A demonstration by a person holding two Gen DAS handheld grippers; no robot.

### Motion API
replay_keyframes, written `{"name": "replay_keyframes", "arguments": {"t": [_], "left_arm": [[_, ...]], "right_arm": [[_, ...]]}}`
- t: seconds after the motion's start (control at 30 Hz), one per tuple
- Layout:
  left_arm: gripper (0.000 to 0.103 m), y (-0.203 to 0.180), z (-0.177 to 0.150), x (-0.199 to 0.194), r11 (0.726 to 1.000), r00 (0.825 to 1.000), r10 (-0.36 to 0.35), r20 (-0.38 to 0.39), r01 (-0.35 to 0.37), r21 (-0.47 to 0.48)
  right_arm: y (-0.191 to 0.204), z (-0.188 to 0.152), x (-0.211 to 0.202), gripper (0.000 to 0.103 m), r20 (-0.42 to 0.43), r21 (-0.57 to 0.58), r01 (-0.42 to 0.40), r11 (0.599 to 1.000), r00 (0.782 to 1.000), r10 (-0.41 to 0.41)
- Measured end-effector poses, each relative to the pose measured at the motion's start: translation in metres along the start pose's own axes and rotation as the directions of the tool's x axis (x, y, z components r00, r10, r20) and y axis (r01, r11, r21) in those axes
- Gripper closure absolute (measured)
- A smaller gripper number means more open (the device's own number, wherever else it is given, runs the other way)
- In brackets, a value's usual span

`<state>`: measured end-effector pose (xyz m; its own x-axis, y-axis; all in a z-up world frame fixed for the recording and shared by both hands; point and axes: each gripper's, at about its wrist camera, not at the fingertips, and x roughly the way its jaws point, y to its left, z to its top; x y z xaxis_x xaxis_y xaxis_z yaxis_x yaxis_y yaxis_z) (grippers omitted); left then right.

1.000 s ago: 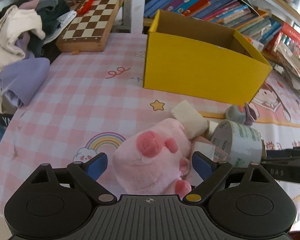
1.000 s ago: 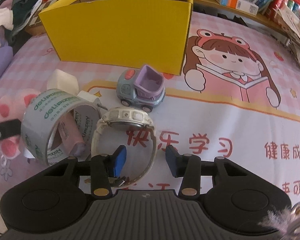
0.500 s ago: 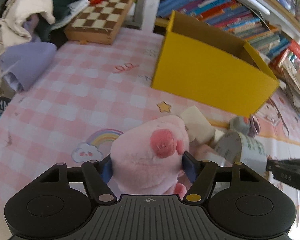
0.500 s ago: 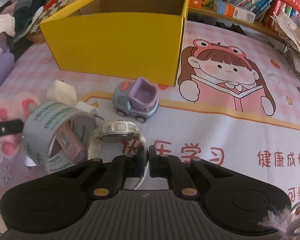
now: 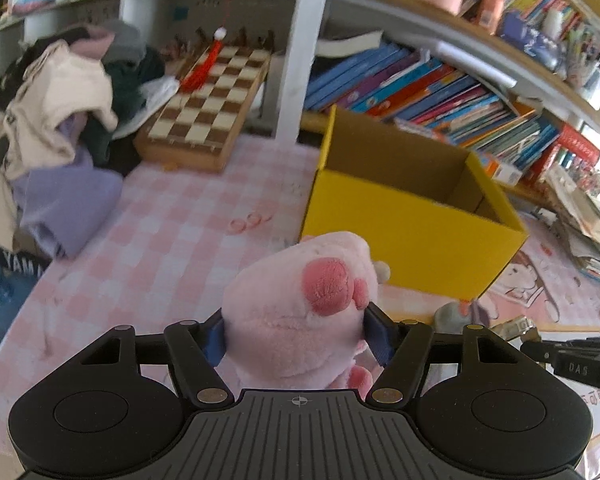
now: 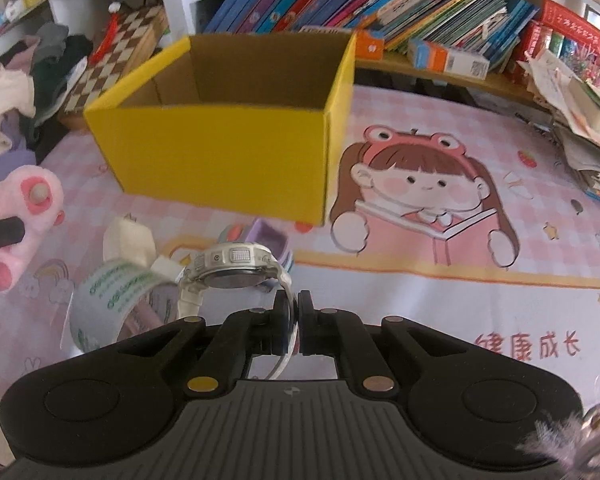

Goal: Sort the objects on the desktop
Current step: 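Grasp the pink plush pig with the left tool while the right tool grasps the white watch, then carry the pig and the watch up over the yellow box with both tools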

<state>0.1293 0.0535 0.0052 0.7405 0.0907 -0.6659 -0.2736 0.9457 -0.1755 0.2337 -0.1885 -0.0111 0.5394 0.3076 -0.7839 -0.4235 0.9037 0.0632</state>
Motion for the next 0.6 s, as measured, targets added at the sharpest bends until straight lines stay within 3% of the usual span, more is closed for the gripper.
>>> {"name": "replay_keyframes", "arguments": {"t": [0.37, 0.6], "left_arm": [[0.036, -0.031, 0.018, -0.001, 0.990, 0.998, -0.061, 0.024, 0.057, 0.128], [0.036, -0.047, 0.046, -0.001, 0.977, 0.993, -0.088, 0.078, 0.071, 0.200]], "right_arm": [[-0.019, 0.026, -0.024, 0.098, 0.060, -0.050, -0.021, 0.999, 0.998, 0.024], [-0.022, 0.056, -0.036, 0.098, 0.120, -0.095, -0.037, 0.995, 0.992, 0.048]]}}
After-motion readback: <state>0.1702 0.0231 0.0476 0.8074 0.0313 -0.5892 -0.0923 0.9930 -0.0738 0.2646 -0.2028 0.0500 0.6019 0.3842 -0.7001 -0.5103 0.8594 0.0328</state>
